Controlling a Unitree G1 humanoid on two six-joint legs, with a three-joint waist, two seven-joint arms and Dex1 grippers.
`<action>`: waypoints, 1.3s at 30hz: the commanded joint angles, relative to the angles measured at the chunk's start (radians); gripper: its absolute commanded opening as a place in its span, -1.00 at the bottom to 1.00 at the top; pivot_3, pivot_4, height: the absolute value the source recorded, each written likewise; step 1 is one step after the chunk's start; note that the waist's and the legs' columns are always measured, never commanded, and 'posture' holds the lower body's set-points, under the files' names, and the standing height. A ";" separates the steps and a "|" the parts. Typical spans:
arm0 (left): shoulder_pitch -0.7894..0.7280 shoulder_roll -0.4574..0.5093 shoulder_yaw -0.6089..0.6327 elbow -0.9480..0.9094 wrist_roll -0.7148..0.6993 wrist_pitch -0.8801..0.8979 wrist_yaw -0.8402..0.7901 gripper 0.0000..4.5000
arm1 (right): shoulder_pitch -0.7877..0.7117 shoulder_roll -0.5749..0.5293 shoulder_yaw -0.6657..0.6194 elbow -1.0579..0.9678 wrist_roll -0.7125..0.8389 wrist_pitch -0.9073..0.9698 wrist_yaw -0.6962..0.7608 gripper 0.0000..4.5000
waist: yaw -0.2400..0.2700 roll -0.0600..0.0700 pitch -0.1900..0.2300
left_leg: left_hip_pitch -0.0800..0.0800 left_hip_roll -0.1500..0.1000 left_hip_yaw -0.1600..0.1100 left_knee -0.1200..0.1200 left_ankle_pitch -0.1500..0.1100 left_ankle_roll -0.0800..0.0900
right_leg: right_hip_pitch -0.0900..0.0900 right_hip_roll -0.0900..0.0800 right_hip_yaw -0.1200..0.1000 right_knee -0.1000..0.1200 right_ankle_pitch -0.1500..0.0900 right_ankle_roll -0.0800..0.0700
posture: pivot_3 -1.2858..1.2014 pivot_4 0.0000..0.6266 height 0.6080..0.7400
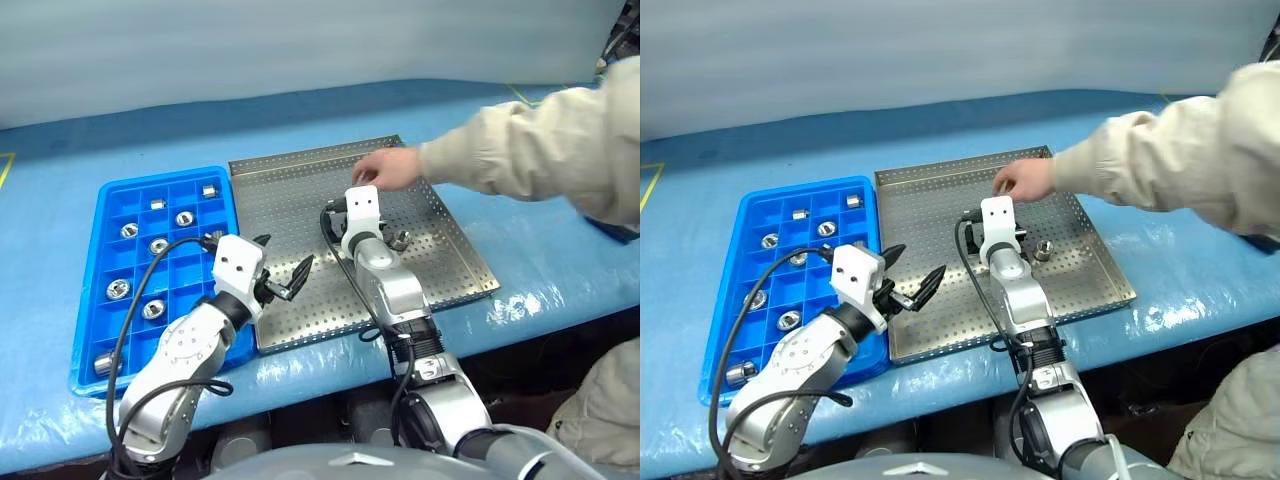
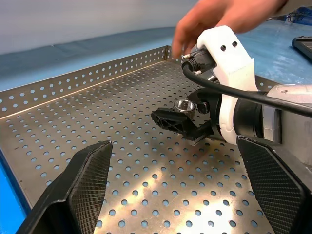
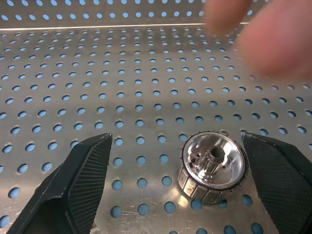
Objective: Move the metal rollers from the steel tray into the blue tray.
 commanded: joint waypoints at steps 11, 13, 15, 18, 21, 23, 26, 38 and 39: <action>0.004 -0.002 -0.015 -0.062 -0.005 0.016 0.016 0.98 | 0.001 0.001 0.002 -0.028 -0.003 -0.019 0.010 1.00 | 0.003 0.001 0.000 | 0.000 0.000 0.000 0.000 0.000 0.000 | 0.000 0.000 0.000 0.000 -0.002 0.003 | 0.08 -0.52 1.00; 0.003 -0.003 -0.017 -0.063 -0.008 0.022 0.017 0.98 | 0.004 0.001 0.003 -0.029 -0.003 -0.019 0.011 1.00 | 0.006 0.001 0.000 | 0.000 0.000 0.000 0.000 0.000 0.000 | 0.000 0.000 0.000 0.000 -0.002 0.003 | 0.07 -0.52 1.00; 0.002 -0.003 -0.019 -0.064 -0.010 0.025 0.017 0.98 | 0.007 0.000 0.003 -0.031 -0.004 -0.018 0.012 1.00 | 0.008 0.001 0.000 | 0.000 0.000 0.000 0.000 0.000 0.000 | 0.000 0.000 0.000 0.000 -0.002 0.003 | 0.07 -0.52 1.00; 0.002 -0.003 -0.021 -0.063 -0.012 0.029 0.017 0.98 | 0.011 0.000 0.005 -0.034 -0.004 -0.015 0.014 1.00 | 0.008 0.001 0.000 | 0.000 0.000 0.000 0.000 0.000 0.000 | 0.000 0.000 0.000 0.000 -0.002 0.003 | 0.07 -0.52 1.00; 0.001 -0.002 -0.022 -0.061 -0.014 0.029 0.018 0.98 | 0.013 -0.002 0.004 -0.036 -0.004 -0.014 0.016 1.00 | 0.008 0.002 0.001 | 0.000 0.000 0.000 0.000 0.000 0.000 | 0.000 0.000 0.000 0.000 -0.002 0.003 | 0.07 -0.52 1.00; 0.001 -0.002 -0.023 -0.060 -0.016 0.030 0.018 0.98 | 0.013 -0.003 0.003 -0.037 -0.005 -0.013 0.017 1.00 | 0.008 0.002 0.001 | 0.000 0.000 0.000 0.000 0.000 0.000 | 0.000 0.000 0.000 0.000 -0.002 0.003 | 0.07 -0.52 1.00; 0.001 -0.004 -0.026 -0.059 -0.017 0.031 0.017 0.98 | 0.014 -0.004 0.004 -0.039 -0.006 -0.011 0.020 1.00 | 0.009 0.002 0.001 | 0.000 0.000 0.000 0.000 0.000 0.000 | 0.000 0.000 0.000 0.000 -0.003 0.003 | 0.07 -0.52 1.00; 0.001 -0.006 -0.030 -0.057 -0.018 0.031 0.014 0.98 | 0.014 -0.002 0.012 -0.046 -0.005 -0.014 0.032 1.00 | 0.009 0.002 0.001 | 0.000 0.000 0.000 0.000 0.000 0.000 | 0.000 0.000 0.000 0.000 -0.003 0.003 | 0.07 -0.52 1.00; 0.001 -0.006 -0.031 -0.057 -0.018 0.031 0.014 0.98 | 0.013 -0.002 0.017 -0.050 -0.004 -0.018 0.041 1.00 | 0.009 0.002 0.001 | 0.000 0.000 0.000 0.000 0.000 0.000 | 0.000 0.000 0.000 0.000 -0.003 0.003 | 0.07 -0.52 1.00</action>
